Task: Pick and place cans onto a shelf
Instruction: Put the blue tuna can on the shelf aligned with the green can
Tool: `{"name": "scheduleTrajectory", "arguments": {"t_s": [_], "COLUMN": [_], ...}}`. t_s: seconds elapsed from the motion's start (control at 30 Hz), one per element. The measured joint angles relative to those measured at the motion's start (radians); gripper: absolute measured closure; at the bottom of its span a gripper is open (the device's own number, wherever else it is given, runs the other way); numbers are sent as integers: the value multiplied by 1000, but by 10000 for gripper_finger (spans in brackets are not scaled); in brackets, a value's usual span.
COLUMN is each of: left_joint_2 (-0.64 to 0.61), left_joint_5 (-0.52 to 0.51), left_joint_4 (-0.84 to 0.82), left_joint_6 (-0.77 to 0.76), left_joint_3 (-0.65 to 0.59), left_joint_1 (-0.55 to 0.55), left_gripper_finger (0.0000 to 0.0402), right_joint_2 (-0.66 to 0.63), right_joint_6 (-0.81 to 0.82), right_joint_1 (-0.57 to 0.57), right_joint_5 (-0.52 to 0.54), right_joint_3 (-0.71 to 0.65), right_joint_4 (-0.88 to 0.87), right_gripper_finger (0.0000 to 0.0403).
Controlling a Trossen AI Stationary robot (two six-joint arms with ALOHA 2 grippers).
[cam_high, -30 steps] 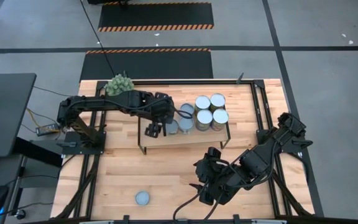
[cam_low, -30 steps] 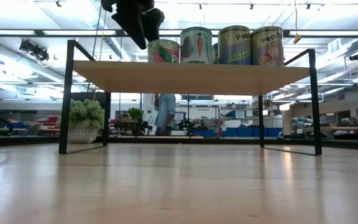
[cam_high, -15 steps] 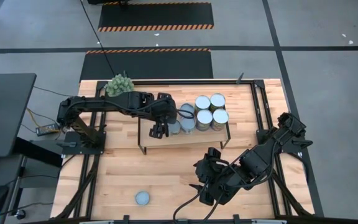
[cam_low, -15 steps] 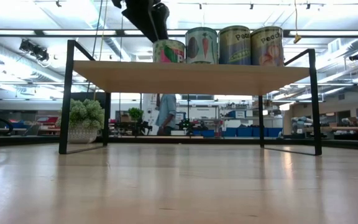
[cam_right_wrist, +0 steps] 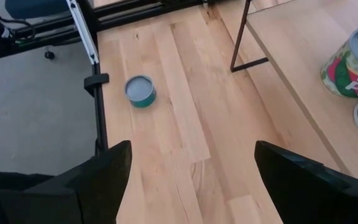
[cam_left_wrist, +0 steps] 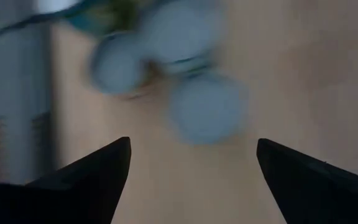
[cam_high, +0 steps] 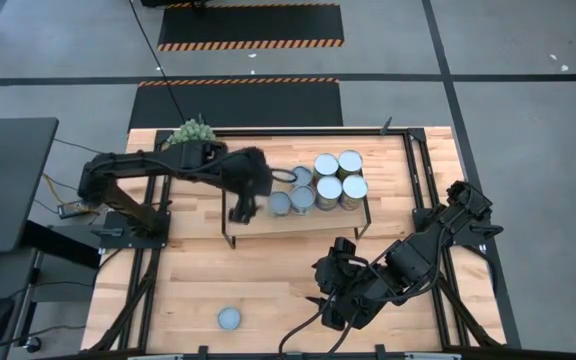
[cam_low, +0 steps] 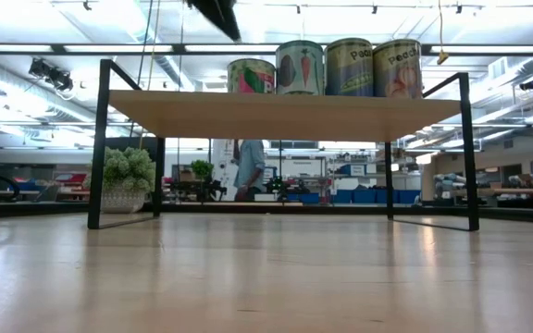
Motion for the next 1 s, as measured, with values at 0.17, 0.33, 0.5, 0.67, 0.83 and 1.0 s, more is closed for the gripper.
{"name": "scheduleTrajectory", "arguments": {"t_s": [0.17, 0.33, 0.5, 0.67, 0.83, 1.0], "left_joint_2": [-29, -27, -24, -24, -24, -24], "left_joint_5": [278, 336, 339, 313, 258, 255], "left_joint_4": [-82, -135, -134, -83, -24, 90], "left_joint_6": [-206, -326, -456, -616, -788, -988], "left_joint_3": [1, -7, -37, -73, -145, -244], "left_joint_1": [-73, -212, -381, -528, -640, -739], "left_gripper_finger": [47, 61, 84, 102, 108, 108], "right_joint_2": [0, 0, 0, 0, 0, 0], "right_joint_6": [8, -11, -29, -36, -68, -100], "right_joint_1": [2, 5, 5, 5, 0, -7], "right_joint_5": [-23, -23, -23, -22, -6, -4], "right_joint_3": [0, -1, -1, -1, -1, -1], "right_joint_4": [-22, -46, -73, -73, -45, -11], "right_gripper_finger": [56, 56, 56, 56, 56, 56]}}
